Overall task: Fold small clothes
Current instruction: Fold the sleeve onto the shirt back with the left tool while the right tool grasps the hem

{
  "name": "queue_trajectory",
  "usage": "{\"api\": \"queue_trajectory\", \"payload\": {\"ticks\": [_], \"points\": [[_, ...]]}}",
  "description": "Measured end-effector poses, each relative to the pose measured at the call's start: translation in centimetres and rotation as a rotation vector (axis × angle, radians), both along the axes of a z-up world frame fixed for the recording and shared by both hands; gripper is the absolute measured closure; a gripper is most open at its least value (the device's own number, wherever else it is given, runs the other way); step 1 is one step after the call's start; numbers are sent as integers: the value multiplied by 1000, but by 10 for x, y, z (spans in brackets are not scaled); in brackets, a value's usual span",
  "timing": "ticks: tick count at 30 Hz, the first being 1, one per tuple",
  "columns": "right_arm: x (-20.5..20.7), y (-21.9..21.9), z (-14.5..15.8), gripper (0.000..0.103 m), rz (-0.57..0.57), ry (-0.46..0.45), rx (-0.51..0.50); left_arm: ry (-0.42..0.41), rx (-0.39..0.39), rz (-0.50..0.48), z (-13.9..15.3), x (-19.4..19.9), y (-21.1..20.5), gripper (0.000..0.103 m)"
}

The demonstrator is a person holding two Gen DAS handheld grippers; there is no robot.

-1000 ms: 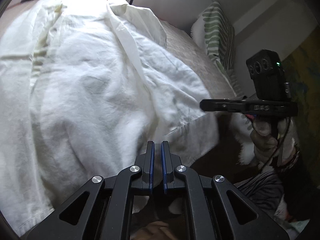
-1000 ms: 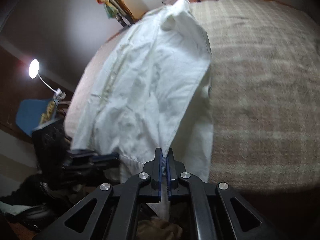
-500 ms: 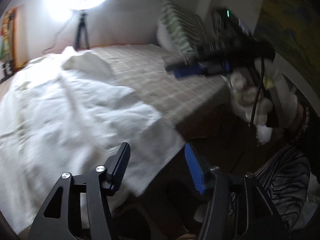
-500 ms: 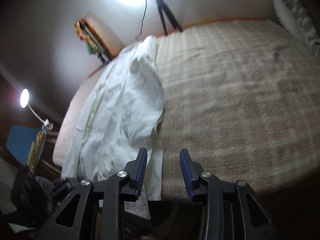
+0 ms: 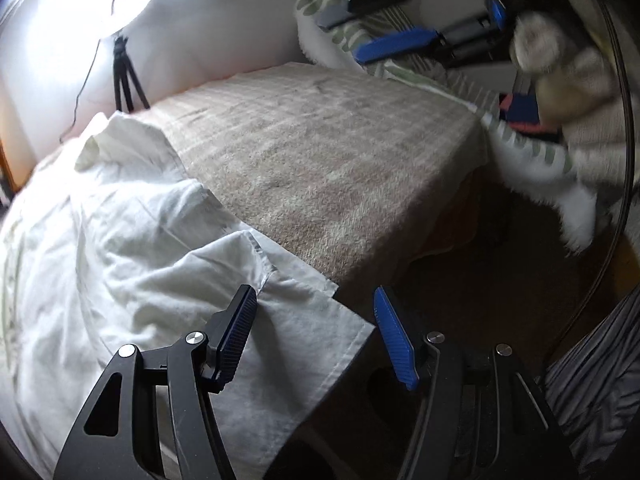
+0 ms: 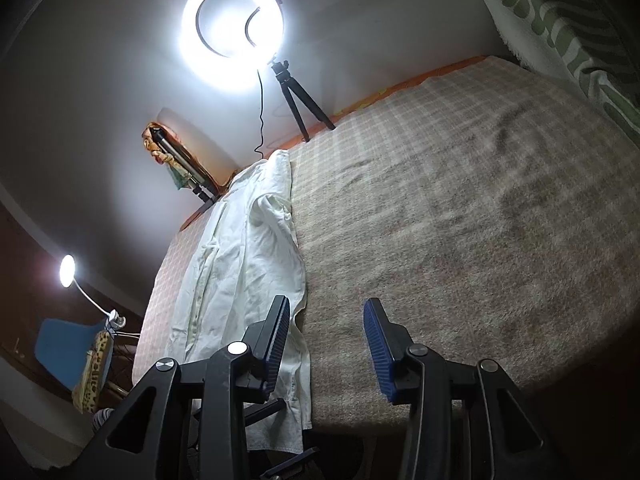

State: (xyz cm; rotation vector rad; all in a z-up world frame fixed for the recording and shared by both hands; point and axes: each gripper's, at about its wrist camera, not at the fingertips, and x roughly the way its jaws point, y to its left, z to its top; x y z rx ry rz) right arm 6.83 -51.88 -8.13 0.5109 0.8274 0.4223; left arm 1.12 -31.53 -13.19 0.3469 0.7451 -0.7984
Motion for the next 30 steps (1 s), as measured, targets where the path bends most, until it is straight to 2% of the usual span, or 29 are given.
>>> {"api": "queue_trajectory", "payload": {"ticks": [2,6,8,10,11,13,16,22,27,29,30], "points": [[2,0,0,61,1,2,11,-37,21,-4,-3,-3,-2,44],[4,5,2,61,6,-1,9,-45,-8,32,-4,6,4,66],[5,7,3,61,11,-4,7,-40,-28,23,-5,10,6,70],[6,9,3,61,13,-4,7,-60,-32,20,-5,9,8,86],[7,10,3,61,12,-3,5,-53,-44,31,-4,11,11,89],[9,11,3,61,14,0,4,16,-109,61,-2,19,23,95],[16,15,0,61,22,11,5,97,-186,98,4,24,39,96],[53,29,-5,60,67,25,26,122,-282,129,22,14,60,96],[103,46,-9,48,113,1,52,138,-339,152,35,13,76,96],[122,59,-10,33,154,-10,62,141,-357,160,39,13,80,96],[132,67,-11,31,169,-18,64,142,-364,163,40,14,82,96]]}}
